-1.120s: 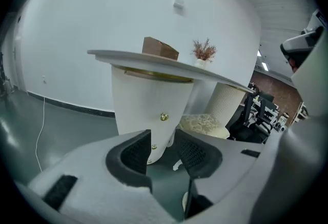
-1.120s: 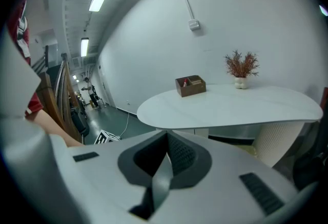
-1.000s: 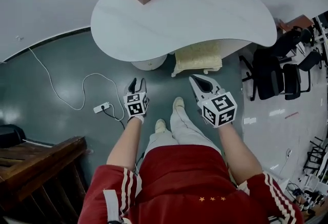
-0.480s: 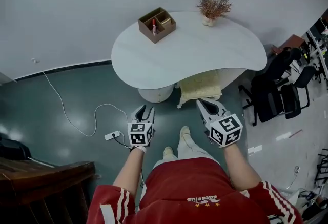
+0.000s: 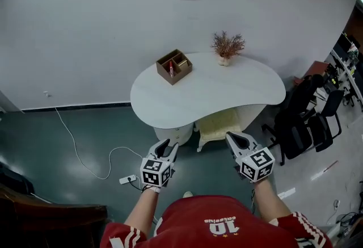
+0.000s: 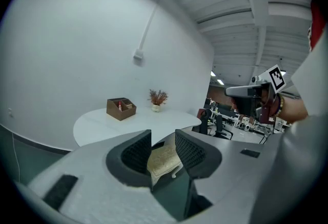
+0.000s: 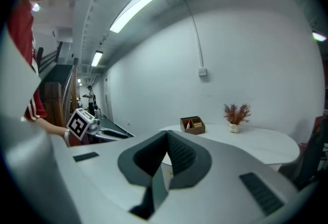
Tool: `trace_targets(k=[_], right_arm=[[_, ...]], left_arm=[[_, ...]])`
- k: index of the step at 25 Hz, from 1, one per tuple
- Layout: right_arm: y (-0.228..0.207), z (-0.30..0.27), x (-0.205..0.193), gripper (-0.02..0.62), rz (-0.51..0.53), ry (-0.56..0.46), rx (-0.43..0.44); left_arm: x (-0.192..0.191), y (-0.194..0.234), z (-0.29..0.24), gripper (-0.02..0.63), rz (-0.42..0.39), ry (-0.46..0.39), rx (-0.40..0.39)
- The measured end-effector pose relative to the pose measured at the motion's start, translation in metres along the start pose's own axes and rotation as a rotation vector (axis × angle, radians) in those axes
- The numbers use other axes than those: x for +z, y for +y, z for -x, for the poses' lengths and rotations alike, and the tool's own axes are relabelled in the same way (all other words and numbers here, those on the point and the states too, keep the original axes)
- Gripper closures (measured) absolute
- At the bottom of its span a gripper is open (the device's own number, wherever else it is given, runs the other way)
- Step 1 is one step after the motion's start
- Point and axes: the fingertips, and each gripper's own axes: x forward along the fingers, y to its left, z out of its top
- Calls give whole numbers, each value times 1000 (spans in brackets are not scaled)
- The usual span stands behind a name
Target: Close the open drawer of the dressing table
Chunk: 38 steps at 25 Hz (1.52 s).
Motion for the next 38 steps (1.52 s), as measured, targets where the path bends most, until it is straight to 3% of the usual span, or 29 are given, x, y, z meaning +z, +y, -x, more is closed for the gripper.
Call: trace_targets(k=[5,10,17,23,29,38], right_arm=[[-17,40,24,589,7,-60,-15],[-34,94,43,589,-11,-127,-20],[-60,173,68,589,13,-215,-26],[-64,218,75,589,-53,-284,-20],[-50,249,74,589,-12,-291,5],[-30,289,57,590,-34,-341,7]], left_arm=[[39,-46,21,476,-55,-53,-40],[84,-100,45,483,-58,-181,-104],[127,-162,88,483,-153,-323,13],[129,-200,110,487,-75,-394,75],[128,-244,128,542,-105,-418,125],[106,-283,160,614,-108,-423,151]])
